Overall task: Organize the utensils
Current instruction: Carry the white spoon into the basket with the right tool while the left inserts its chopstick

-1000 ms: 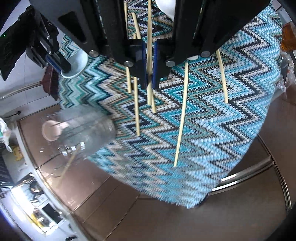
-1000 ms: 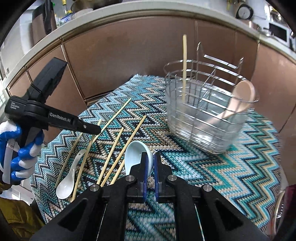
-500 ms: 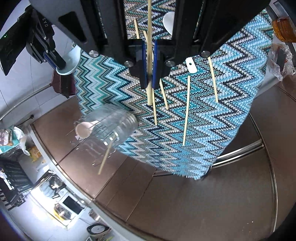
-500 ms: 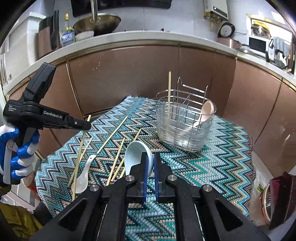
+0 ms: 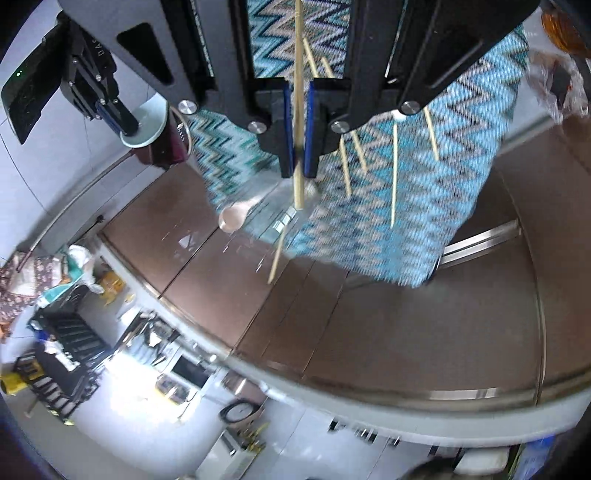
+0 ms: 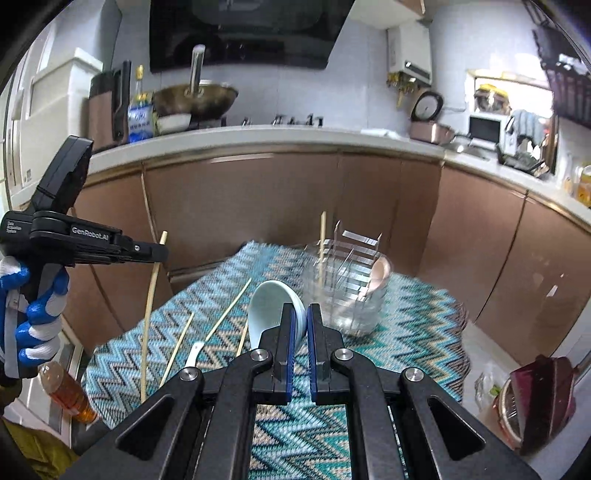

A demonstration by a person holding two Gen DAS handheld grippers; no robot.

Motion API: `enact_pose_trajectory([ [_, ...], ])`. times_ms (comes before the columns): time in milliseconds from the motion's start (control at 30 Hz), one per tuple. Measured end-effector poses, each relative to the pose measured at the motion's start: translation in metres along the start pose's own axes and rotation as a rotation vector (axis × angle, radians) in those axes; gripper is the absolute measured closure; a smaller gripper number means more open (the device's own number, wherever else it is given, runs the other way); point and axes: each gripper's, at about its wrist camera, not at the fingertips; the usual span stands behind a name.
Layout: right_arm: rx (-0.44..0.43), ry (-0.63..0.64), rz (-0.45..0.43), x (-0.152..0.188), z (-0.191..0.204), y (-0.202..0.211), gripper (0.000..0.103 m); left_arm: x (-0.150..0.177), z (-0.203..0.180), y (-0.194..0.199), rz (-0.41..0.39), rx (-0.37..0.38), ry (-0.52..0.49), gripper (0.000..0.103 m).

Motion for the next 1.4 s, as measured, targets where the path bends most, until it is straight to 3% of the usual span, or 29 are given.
enact_pose_trajectory([
  [200,0.066,-0.036,-0.094,-0.027,-0.019,0.001,0.097,-0.043,-0.037,0.006,-0.100,0.040,-0.050,0.098],
  [367,0.132,-0.069,-0.170,-0.053,-0.040,-0.023,0.097,-0.078,-0.062,-0.008,-0.189,0.044,-0.069,0.098],
  [533,0.192,-0.085,-0.248,-0.075,-0.060,-0.057,0.097,-0.112,-0.080,-0.039,-0.323,0.020,-0.061,0.098],
  [733,0.288,-0.079,-0.314,-0.079,-0.079,-0.112,0.096,-0.127,-0.089,-0.098,-0.429,-0.035,-0.068,0.098],
  [1067,0.337,-0.064,-0.318,-0.054,-0.096,-0.181,0.096,-0.113,-0.094,-0.197,-0.397,-0.083,-0.130,0.098],
  [1400,0.281,-0.108,-0.342,-0.050,-0.104,-0.183,0.096,-0.104,-0.076,-0.220,-0.366,-0.094,-0.115,0.098],
])
Point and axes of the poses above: each gripper's, at about its wrist camera, not at the fingertips, and y roughly against the way its jaws point, z to its left, x to its underside, and after that the axes turned 3 degrees about -x, right-handed
